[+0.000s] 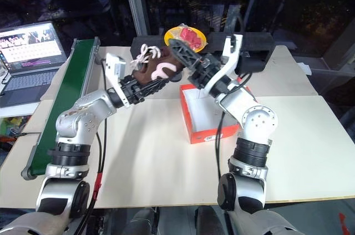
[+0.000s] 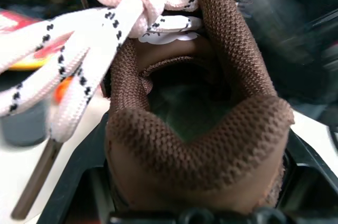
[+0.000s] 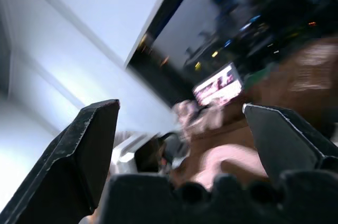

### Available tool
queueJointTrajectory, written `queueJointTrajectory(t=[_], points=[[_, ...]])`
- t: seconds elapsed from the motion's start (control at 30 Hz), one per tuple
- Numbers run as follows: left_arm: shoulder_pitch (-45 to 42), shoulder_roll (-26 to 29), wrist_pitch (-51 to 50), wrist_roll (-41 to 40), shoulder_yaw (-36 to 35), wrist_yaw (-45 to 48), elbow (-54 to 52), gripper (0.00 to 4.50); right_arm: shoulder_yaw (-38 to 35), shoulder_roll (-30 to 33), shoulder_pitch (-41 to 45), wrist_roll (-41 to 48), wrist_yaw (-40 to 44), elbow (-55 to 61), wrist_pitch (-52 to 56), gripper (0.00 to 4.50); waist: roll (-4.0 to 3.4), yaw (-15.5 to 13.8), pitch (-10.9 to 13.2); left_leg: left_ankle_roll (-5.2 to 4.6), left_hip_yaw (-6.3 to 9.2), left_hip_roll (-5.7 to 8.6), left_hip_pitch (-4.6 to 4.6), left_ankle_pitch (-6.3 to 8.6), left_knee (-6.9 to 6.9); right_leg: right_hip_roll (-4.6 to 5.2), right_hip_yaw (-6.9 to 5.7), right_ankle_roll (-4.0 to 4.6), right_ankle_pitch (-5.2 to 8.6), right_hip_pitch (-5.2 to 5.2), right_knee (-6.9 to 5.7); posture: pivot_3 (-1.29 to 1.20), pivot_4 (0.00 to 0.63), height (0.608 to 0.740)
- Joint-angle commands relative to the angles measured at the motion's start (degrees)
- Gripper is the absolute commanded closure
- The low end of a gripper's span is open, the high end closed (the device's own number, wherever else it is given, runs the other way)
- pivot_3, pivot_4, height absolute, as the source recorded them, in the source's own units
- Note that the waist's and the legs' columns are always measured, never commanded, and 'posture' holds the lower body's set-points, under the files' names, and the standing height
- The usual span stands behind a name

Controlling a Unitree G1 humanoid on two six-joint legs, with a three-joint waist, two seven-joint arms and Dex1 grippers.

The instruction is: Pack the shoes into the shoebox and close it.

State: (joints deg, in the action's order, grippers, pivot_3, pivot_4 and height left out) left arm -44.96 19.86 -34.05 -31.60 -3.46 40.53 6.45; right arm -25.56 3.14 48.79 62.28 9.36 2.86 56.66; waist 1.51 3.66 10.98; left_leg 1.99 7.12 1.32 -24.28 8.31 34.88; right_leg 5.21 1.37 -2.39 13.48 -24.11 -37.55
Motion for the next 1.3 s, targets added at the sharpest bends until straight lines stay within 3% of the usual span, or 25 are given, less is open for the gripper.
queueJointTrajectory(t=[0.03,0.27,0.63,0.87,0.97,1.13,1.2,1.3], points=[[-2.91,-0.20,1.52,-0.76,0.36,2.51,-2.88,1.85,-3.17,2.76,0.65,4.16,-4.13,1.48,-1.61,0.00,0.00,0.39,0.00,0.00,-0.05,0.00,0.02,0.00,-0.02,0.01,0.06,-0.03,0.02,0.00,-0.03,0.00,0.150,0.740],[-3.05,1.76,3.72,0.18,-1.72,3.06,0.83,1.85,-5.81,10.49,-4.21,13.40,-9.55,6.91,0.40,0.00,-0.01,0.09,0.00,-0.01,-0.20,-0.01,0.00,0.00,-0.01,0.01,0.20,-0.03,0.03,-0.05,-0.02,0.00,0.150,0.740],[0.51,-5.91,-6.79,-8.09,1.52,-0.14,-13.46,1.85,1.96,14.00,-5.18,10.07,-6.59,6.84,-2.13,0.00,-0.01,0.17,0.00,-0.02,-0.39,-0.03,0.02,0.01,0.04,0.00,0.40,-0.06,0.04,-0.04,-0.02,0.00,0.150,0.740],[-0.55,-6.55,-6.97,-7.70,2.21,-0.47,-13.27,1.85,3.21,14.78,-4.13,9.56,-5.89,5.93,-3.51,0.00,-0.01,0.12,0.00,-0.02,-0.47,-0.03,0.06,0.01,0.07,-0.02,0.48,-0.06,0.04,-0.03,-0.04,0.00,0.150,0.740],[-0.79,-6.46,-6.70,-7.39,2.07,-0.49,-12.75,1.85,2.93,14.48,-4.53,10.31,-6.22,6.76,-3.96,0.65,-0.01,0.07,0.00,-0.03,-0.48,-0.03,0.04,0.02,0.06,-0.02,0.48,-0.06,0.04,-0.05,-0.02,0.00,0.150,0.740],[-1.07,-5.30,-6.32,-6.55,0.47,-1.54,-10.79,1.85,3.03,14.67,-4.51,10.67,-7.62,8.07,-4.60,2.21,-0.01,0.05,0.00,-0.04,-0.51,-0.03,0.04,0.02,0.07,-0.01,0.51,-0.07,0.04,-0.04,-0.02,0.00,0.150,0.740],[-0.62,-3.98,-6.68,-7.34,-0.81,-0.58,-10.29,0.88,3.08,15.25,-3.88,9.98,-7.94,7.53,-5.12,2.61,-0.01,0.06,0.00,-0.04,-0.52,-0.03,0.06,0.02,0.07,-0.01,0.52,-0.07,0.04,-0.04,-0.03,0.00,0.150,0.740],[1.10,-1.04,-7.98,-9.21,-2.40,1.45,-11.20,0.00,3.04,16.87,-2.34,8.31,-7.57,6.10,-5.81,3.29,-0.01,0.24,0.01,-0.04,-0.56,-0.04,0.06,0.02,0.07,-0.02,0.55,-0.07,0.04,-0.08,-0.04,0.00,0.150,0.740]])
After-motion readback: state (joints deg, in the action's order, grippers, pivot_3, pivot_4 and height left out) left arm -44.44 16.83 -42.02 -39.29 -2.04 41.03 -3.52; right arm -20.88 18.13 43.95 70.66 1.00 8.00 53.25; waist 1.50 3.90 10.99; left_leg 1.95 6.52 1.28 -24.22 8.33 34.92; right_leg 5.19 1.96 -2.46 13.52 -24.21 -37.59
